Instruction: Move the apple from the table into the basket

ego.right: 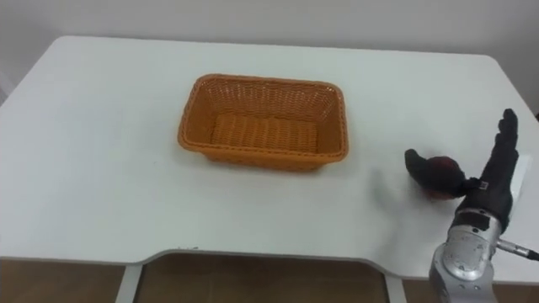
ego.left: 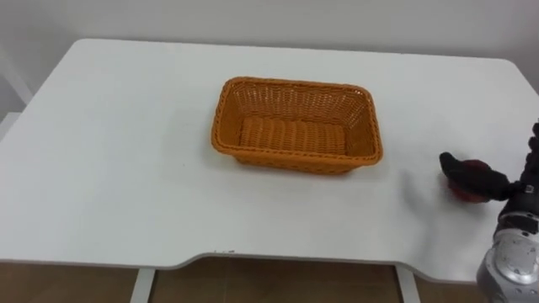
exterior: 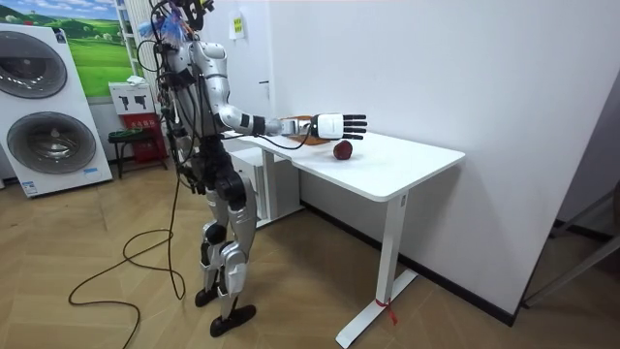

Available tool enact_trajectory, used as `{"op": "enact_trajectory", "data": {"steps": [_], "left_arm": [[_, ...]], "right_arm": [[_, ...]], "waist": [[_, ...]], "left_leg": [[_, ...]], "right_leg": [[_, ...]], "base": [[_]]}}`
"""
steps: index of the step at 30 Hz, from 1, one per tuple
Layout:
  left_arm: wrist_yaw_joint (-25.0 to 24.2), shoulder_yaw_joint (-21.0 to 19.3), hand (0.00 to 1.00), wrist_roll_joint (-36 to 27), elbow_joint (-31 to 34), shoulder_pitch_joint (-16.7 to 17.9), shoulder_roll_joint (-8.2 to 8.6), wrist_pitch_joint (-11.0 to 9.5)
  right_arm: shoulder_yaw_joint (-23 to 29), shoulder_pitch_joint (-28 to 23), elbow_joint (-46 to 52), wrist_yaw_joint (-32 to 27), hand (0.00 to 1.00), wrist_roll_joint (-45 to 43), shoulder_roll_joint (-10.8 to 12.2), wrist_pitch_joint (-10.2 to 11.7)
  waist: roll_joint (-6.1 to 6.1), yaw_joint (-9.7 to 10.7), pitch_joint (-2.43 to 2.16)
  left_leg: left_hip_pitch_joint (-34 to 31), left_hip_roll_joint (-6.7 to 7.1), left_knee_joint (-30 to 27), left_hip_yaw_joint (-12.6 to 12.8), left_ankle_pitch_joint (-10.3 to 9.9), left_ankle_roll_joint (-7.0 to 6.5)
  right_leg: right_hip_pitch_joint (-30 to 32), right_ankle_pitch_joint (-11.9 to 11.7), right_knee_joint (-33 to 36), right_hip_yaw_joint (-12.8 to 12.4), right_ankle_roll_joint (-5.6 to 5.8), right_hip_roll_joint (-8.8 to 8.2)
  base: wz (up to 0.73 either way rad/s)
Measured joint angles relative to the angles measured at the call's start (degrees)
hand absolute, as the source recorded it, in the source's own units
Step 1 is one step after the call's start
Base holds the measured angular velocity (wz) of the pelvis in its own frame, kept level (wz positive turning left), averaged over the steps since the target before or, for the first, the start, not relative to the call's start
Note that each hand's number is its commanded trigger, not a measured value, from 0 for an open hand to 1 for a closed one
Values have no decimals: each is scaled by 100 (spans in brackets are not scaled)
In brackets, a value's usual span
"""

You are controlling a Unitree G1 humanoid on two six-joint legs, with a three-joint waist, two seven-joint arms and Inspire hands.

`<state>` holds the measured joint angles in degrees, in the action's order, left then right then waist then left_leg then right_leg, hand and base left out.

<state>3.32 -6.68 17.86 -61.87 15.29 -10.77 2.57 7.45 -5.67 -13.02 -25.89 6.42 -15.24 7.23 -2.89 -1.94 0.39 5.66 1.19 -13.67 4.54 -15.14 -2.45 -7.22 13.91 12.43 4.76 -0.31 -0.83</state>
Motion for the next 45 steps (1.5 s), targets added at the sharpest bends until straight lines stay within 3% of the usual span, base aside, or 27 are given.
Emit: {"op": "enact_trajectory", "data": {"steps": [9,12,20,21,23,24,31,45], "left_arm": [[-164,-23,0,106,193,114,-7,21],[-190,-29,0,245,200,133,-7,112],[-279,-123,0,380,207,195,-15,120],[-284,-126,0,423,207,193,-15,120],[-290,-147,0,424,207,191,-16,118],[-291,-153,0,425,207,191,-18,118],[-297,-157,0,423,207,202,-21,116],[-295,-156,0,432,219,174,-22,117]], "right_arm": [[5,-3,-422,366,0,-40,-2,-230],[7,15,-640,557,0,-33,-2,-313],[61,37,-1210,740,0,-21,-13,-330],[60,65,-1303,740,16,-21,-29,-304],[61,71,-1329,740,62,-21,-52,-299],[61,71,-1336,740,100,-20,-60,-299],[341,235,-1593,710,100,-37,-137,-245],[325,249,-1754,661,100,-12,-183,-182]], "waist": [[-64,10,-41],[-81,5,-44],[-91,16,-25],[-86,15,-26],[-82,16,-22],[-80,16,-19],[-76,50,-18],[-44,56,-21]], "left_leg": [[5,0,-14,-4,0,0],[5,-33,-19,-1,2,-1],[87,-36,-16,-20,1,-1],[88,-36,-19,-29,1,-1],[83,-35,-21,-61,1,-1],[79,-34,-24,-66,1,-2],[84,-34,-29,-63,1,-1],[92,-38,-76,-67,1,-1]], "right_leg": [[-5,-1,1,47,-1,-6],[-21,-1,12,49,-1,-9],[-185,-19,-75,100,-4,-5],[-190,-19,-73,110,-4,-6],[-194,-19,-71,127,-4,-8],[-195,-19,-69,131,-4,-9],[-210,-19,-72,156,-4,-10],[-233,-24,-61,140,-7,-6]], "base": [[0],[0],[2],[5],[4],[0],[0],[0]]}}
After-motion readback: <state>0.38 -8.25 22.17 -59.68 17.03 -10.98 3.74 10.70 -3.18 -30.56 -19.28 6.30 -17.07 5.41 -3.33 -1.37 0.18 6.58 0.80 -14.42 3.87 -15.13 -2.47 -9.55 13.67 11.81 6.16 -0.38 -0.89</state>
